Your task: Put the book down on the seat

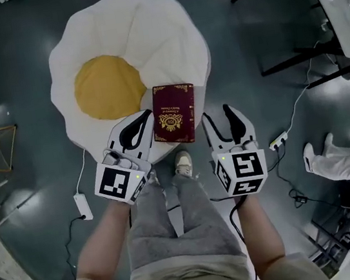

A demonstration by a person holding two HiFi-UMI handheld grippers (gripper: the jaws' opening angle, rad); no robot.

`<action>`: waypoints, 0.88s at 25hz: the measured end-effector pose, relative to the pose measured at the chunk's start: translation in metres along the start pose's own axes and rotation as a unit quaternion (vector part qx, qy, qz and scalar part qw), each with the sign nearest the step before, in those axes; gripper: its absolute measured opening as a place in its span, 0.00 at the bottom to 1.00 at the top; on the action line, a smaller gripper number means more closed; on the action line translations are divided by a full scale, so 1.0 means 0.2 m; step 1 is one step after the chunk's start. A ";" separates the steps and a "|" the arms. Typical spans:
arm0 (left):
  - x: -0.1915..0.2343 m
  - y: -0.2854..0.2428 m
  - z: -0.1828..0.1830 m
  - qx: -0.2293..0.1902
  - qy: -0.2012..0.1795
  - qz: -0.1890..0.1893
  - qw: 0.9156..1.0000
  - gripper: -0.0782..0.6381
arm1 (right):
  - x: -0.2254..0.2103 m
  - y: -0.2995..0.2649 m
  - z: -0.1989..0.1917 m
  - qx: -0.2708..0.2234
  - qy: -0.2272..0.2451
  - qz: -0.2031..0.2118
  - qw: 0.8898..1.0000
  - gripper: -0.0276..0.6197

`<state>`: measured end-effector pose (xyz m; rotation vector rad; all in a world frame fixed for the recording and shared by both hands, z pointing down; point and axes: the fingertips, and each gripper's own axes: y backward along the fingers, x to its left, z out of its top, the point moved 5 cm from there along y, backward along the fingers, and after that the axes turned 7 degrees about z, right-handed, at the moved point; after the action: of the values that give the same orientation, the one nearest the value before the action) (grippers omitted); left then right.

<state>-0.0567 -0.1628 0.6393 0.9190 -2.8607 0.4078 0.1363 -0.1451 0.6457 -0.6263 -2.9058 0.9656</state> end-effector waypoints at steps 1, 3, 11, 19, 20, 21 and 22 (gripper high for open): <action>-0.01 0.01 0.08 -0.005 -0.001 0.000 1.000 0.12 | 0.00 0.07 0.10 -0.014 0.001 -0.001 1.000 0.37; -0.05 0.04 0.25 -0.013 -0.012 0.000 1.000 0.12 | 0.00 0.20 0.29 -0.042 0.005 -0.006 0.999 0.35; -0.15 0.19 1.01 -0.069 -0.020 0.008 0.997 0.12 | 0.10 0.72 1.11 -0.156 0.060 0.008 0.986 0.31; -0.24 0.44 1.69 -0.131 -0.102 0.017 0.986 0.12 | 0.26 1.11 1.70 -0.243 0.098 0.015 0.965 0.26; -0.25 0.47 1.77 -0.140 -0.107 0.019 0.984 0.12 | 0.28 1.15 1.76 -0.254 0.103 0.017 0.962 0.25; -0.26 0.51 1.85 -0.151 -0.108 0.021 0.982 0.12 | 0.30 1.20 1.82 -0.265 0.108 0.018 0.958 0.24; -0.27 0.55 1.92 -0.159 -0.107 0.024 0.981 0.12 | 0.33 1.24 1.87 -0.275 0.113 0.021 0.955 0.23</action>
<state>-0.0848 -0.1566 0.2367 0.8810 -3.0163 -0.1540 0.1153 -0.1531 0.1932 -0.7534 -2.9443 0.0525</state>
